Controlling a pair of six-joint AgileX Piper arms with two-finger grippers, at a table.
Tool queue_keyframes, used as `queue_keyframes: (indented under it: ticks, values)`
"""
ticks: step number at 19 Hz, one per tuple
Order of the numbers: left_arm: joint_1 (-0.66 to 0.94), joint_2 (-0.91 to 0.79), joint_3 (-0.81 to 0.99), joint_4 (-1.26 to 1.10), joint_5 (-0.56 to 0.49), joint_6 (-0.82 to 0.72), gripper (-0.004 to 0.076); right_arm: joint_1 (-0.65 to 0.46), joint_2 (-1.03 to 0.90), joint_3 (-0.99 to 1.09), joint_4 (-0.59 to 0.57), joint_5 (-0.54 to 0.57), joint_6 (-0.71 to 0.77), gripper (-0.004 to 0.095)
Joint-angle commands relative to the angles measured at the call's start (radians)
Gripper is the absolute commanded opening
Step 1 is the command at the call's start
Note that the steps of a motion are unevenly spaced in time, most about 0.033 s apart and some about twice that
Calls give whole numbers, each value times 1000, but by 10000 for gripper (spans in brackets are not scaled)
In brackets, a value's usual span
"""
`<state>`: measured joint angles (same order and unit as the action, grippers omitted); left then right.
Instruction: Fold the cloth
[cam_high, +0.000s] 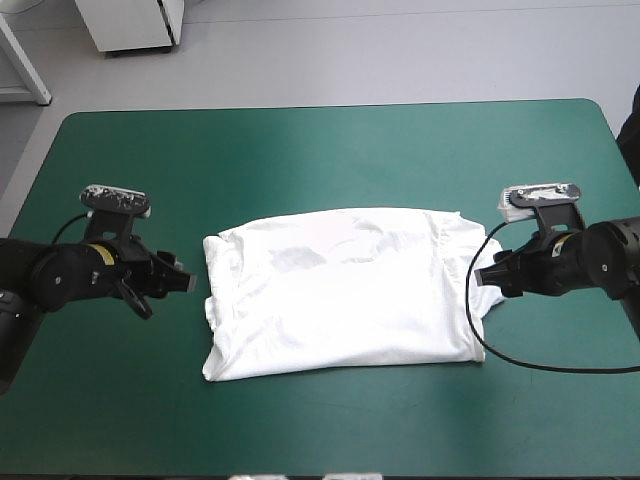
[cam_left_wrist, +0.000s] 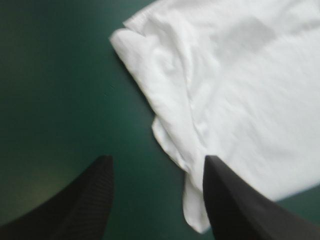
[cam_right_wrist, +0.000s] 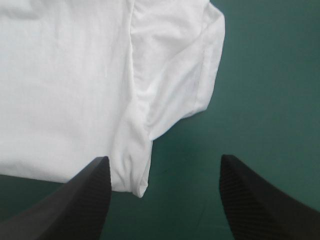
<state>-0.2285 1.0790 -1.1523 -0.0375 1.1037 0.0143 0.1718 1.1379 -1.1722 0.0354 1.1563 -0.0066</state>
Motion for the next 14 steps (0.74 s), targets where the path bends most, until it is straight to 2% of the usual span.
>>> queue_keyframes:
  ticks: [1, 7, 14]
  values:
    - [-6, 139, -67, 64, -134, -26, 411, 0, -18, -70, -6, -27, 1, 598]
    - [6, 463, -150, 52, -262, -29, 411, 0, -18, -70, -20, -34, 1, 598]
    - [83, 654, -224, -28, -277, 47, 410, 0, -18, -70, -24, -65, 1, 598]
